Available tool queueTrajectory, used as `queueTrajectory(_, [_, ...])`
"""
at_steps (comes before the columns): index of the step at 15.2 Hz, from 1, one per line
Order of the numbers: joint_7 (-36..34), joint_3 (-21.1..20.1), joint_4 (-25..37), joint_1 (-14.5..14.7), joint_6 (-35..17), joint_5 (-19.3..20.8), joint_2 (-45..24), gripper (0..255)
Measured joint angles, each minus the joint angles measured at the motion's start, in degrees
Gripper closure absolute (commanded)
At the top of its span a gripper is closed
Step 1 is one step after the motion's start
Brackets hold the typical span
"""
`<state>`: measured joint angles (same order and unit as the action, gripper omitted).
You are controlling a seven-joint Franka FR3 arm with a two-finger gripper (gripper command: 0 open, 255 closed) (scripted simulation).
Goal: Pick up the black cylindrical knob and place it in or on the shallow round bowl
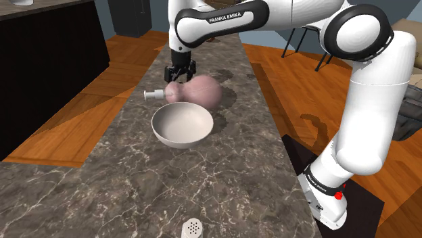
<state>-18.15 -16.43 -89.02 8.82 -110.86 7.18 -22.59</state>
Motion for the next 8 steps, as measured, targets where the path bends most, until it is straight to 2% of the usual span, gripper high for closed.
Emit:
queueTrajectory(3, [0.01,0.03,-0.05,0.00,-0.05,0.00,0.00,0])
queueTrajectory(4, [-0.01,0.03,0.01,0.03,0.02,0.01,-0.02,255])
queueTrajectory(8, [0.06,-0.15,-0.34,0.15,-0.07,-0.07,0.09,255])
